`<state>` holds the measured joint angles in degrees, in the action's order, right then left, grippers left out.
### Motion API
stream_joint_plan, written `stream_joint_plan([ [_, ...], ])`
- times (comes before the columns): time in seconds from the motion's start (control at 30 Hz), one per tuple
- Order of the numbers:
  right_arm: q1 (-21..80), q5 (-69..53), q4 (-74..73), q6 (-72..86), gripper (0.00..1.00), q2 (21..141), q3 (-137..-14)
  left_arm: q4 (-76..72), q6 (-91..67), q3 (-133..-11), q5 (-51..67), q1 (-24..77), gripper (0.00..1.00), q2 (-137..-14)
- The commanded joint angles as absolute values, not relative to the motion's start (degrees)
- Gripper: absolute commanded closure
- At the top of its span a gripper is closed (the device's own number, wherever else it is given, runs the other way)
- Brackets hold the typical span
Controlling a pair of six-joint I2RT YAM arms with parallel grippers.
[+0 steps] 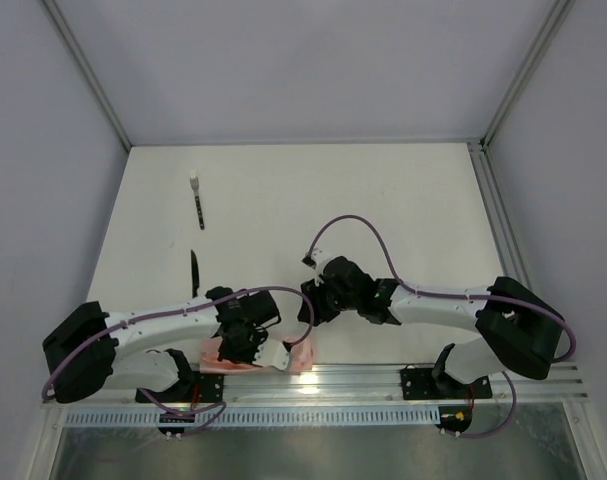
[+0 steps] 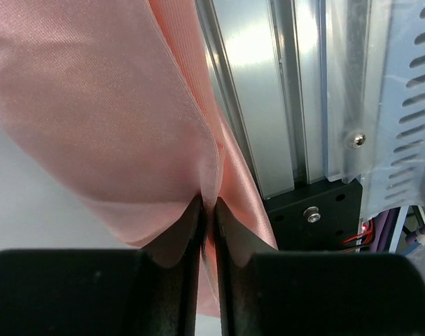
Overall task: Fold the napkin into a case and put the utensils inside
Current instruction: Smooth out the smaller rectangle-folded napkin at the center of the board.
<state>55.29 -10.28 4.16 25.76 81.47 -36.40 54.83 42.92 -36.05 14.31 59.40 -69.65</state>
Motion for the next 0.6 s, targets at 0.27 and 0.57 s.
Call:
stream_joint_plan([
  [0.27, 55.5, -25.6, 8.1, 17.3, 0.47, 85.3, -38.8, 54.0, 43.3, -35.9, 16.4, 60.5, 0.85, -69.2],
  [0.57, 55.5, -38.6, 2.8, 8.8, 0.47, 103.3, -52.8, 54.6, 43.9, -35.9, 16.6, 61.4, 0.84, -69.7],
])
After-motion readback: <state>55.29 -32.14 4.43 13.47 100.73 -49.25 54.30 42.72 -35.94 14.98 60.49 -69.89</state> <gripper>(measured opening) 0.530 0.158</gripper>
